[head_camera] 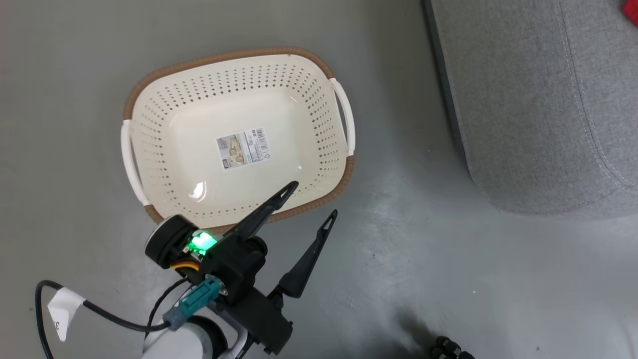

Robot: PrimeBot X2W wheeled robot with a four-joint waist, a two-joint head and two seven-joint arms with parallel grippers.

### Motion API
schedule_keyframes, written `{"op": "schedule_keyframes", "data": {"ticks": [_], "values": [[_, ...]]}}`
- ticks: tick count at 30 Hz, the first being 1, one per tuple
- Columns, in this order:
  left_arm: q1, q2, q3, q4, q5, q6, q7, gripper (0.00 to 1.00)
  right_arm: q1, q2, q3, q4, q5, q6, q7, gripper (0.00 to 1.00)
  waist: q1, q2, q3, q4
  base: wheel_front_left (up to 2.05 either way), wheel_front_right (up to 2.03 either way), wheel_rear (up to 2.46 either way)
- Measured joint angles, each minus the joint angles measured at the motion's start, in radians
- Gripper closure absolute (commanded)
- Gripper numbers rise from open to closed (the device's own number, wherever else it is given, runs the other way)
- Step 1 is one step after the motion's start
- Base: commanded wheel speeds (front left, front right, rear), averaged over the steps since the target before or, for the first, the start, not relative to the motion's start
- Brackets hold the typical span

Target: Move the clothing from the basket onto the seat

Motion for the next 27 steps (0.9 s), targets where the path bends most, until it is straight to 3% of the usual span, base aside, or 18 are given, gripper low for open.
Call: {"op": "schedule_keyframes", "data": {"ticks": [10,27], "values": [[0.035,0.062,0.018,-0.063,0.01,0.018,0.057,0.0,0.086,0.003,-0.035,0.109,0.012,0.005,0.0,1.0,0.0001,0.0001,0.064,-0.063,0.0,0.0,0.0],[0.069,0.128,0.072,-0.166,0.024,0.063,0.133,0.0,0.186,0.133,-0.081,0.195,0.048,0.009,0.0,1.0,0.0002,0.0001,0.22,-0.14,0.0,0.0,0.0]]}}
